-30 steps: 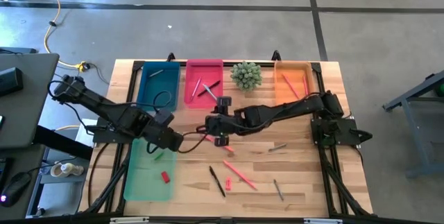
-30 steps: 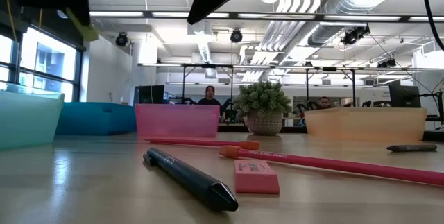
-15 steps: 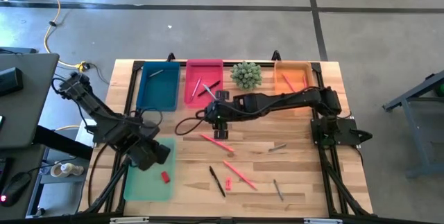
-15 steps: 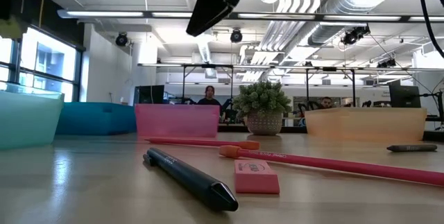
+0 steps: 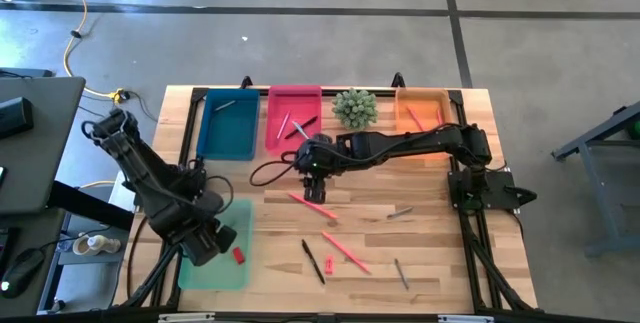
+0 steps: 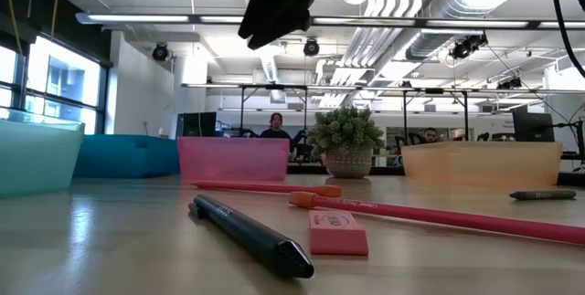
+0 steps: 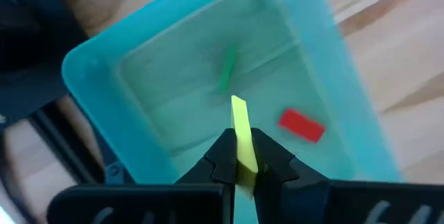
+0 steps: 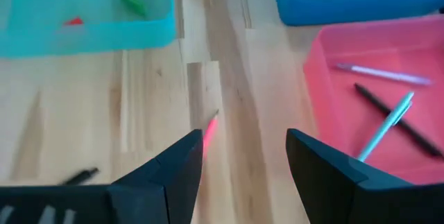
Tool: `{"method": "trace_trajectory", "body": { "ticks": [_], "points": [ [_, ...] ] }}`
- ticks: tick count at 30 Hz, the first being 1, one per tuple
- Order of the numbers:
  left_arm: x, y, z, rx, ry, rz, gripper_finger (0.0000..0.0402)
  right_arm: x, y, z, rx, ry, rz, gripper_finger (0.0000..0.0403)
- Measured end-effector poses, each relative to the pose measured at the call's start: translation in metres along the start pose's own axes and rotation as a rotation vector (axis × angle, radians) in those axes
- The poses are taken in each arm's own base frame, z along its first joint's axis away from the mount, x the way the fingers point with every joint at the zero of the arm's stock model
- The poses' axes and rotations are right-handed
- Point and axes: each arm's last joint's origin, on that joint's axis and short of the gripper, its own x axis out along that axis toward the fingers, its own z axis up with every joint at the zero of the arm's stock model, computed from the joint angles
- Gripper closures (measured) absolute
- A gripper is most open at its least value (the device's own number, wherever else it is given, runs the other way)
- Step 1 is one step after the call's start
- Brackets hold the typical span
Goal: Sort crayons/erasers/pens/pencils in bins
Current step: Put the yellow eraser into the green bin
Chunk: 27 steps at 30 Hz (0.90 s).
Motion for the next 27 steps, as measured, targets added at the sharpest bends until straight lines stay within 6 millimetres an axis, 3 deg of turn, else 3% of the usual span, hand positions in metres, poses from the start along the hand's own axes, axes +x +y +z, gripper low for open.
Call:
{"method": "trace_trajectory", "body": {
  "ticks": [9, 18, 27],
  "points": [
    [0.003, 0.003, -0.013, 0.155, 0.019, 0.029, 0.0394, 0.001, 0.007, -0.004, 0.207, 0.026, 0.052, 0.0203],
    [0.054, 0.007, -0.029, 0.238, 0.110, -0.051, 0.0394, 0.025, 0.023, -0.042, 0.353, 0.194, 0.040, 0.0203],
    [0.074, 0.011, -0.030, 0.360, 0.125, -0.079, 0.0389, 0.033, 0.041, -0.065, 0.397, 0.250, -0.015, 0.0203]
  ]
}}
